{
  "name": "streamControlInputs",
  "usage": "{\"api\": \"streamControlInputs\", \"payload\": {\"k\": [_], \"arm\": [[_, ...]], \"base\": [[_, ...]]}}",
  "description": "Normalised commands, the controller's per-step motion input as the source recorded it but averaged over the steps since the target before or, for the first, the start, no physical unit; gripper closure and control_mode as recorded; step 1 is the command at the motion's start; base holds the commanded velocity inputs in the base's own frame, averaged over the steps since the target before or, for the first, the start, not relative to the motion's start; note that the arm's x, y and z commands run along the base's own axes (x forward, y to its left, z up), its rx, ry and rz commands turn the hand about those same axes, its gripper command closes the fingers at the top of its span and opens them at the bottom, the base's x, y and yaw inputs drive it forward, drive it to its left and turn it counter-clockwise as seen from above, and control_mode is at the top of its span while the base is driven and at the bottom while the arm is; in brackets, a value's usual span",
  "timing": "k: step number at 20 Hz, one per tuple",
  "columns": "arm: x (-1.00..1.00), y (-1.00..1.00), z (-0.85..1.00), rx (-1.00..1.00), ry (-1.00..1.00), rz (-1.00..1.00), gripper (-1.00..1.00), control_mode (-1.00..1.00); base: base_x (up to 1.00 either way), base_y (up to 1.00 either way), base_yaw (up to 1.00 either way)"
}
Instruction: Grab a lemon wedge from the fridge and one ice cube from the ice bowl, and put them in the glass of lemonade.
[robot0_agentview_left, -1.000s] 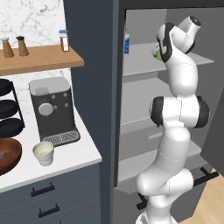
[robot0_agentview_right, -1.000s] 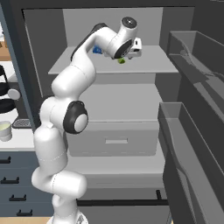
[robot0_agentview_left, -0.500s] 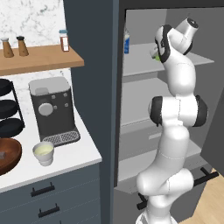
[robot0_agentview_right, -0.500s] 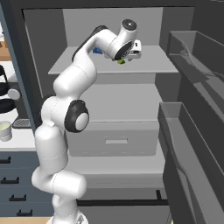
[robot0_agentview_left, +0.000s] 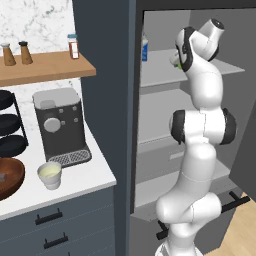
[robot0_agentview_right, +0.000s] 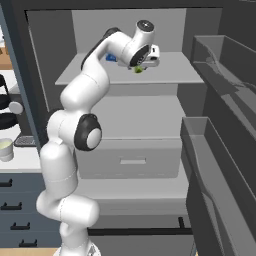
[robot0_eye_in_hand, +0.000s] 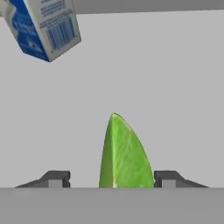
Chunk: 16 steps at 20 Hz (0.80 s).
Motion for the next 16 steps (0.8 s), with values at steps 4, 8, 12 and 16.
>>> {"api": "streamControlInputs", "payload": {"k": [4,8,12,16], "arm": [[0.00,0.00,0.00,0.00,0.02,0.00,1.00,-1.00],[0.00,0.00,0.00,0.00,0.00,0.00,1.00,-1.00],[-0.50,0.02,0.00,0.00,-0.07,0.00,1.00,-1.00],[-1.00,0.05,-0.10,0.00,-0.23,0.08,1.00,-1.00]], "base": [[0.00,0.00,0.00],[0.00,0.00,0.00],[0.00,0.00,0.00],[0.00,0.00,0.00]]}}
